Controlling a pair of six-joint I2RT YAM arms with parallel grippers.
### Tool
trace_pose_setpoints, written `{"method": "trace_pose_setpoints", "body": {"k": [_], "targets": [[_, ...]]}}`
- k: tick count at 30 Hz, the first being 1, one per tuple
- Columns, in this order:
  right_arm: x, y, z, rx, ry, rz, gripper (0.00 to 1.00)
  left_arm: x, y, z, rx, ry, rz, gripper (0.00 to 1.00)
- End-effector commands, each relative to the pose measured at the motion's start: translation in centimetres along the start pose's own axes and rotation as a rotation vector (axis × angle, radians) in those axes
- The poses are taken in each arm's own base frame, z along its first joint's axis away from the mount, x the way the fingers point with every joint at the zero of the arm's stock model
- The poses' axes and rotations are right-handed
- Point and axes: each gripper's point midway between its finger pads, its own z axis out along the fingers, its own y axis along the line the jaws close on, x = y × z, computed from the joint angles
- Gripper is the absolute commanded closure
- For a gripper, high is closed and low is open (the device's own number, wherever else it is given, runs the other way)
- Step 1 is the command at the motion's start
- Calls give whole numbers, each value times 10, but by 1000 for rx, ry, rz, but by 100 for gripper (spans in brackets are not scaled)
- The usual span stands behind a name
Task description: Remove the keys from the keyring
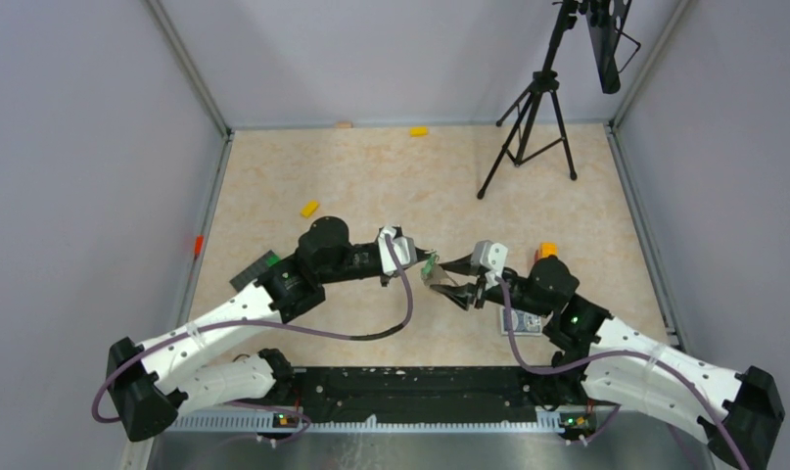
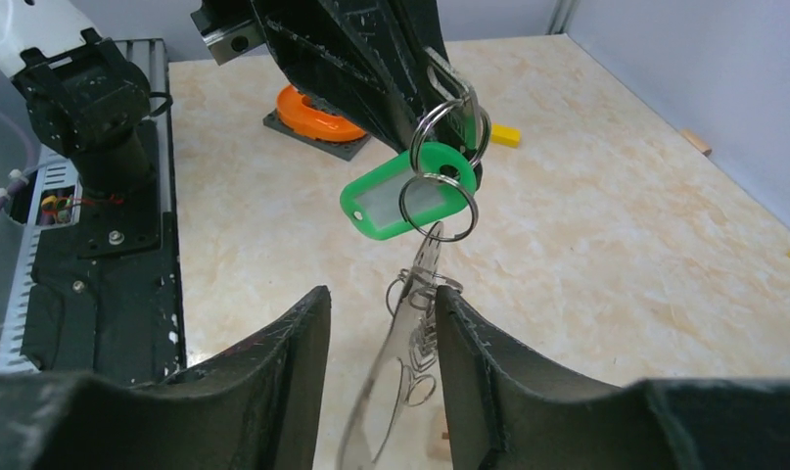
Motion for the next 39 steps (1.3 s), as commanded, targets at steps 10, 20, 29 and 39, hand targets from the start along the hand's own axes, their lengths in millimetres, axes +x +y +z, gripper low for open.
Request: {"method": "trace_pose_setpoints", "body": {"k": [10,20,29,39], "targets": [[-6,-22,13,112,-59,26,87,-46,13,-12,-66,-120,22,100],[-28,-69,-5,237,160,-366,100,-30,7,-30,-136,-114,-89,95],[-82,-114,-12,221,410,-878,100,-7,-22,-36,-90,-173,-241,44],[-107,-100,-14,65,376,-1184,100,-26,-2,-44,-194,-235,-263,22]]}}
